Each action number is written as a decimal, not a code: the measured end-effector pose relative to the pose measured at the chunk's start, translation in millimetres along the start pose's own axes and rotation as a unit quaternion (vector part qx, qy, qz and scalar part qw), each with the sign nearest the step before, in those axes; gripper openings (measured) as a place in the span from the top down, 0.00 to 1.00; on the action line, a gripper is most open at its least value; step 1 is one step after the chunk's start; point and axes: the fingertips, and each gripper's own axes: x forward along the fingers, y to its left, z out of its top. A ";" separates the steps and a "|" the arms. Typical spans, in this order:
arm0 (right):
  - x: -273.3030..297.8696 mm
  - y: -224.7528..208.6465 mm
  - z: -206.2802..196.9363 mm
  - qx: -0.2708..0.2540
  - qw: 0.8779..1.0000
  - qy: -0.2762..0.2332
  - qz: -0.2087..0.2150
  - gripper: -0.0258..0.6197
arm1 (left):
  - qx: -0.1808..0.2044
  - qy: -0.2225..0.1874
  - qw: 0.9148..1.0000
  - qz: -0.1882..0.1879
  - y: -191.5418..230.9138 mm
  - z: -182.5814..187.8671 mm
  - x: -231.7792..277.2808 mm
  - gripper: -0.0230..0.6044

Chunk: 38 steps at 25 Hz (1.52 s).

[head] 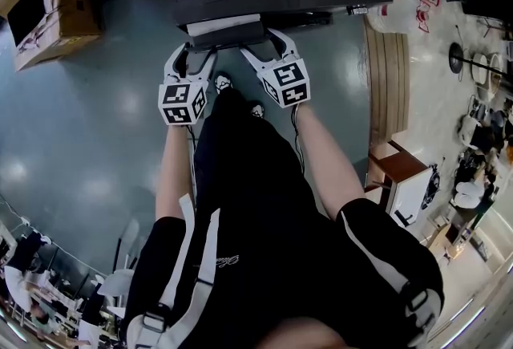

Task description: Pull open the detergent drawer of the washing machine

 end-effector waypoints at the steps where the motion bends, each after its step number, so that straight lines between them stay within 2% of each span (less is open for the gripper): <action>1: -0.8 1.0 -0.4 0.001 1.000 0.003 0.000 0.48 | -0.002 0.000 1.000 0.001 0.0 -0.2 -1.6 0.51; 24: -17.1 11.8 -6.6 0.006 1.000 0.008 -0.003 0.48 | -0.012 -0.013 1.000 0.026 -11.0 -3.7 -21.8 0.51; 38: -23.0 17.8 -16.7 0.009 1.000 0.012 -0.002 0.48 | -0.016 -0.011 0.999 0.030 -16.5 -13.8 -28.4 0.51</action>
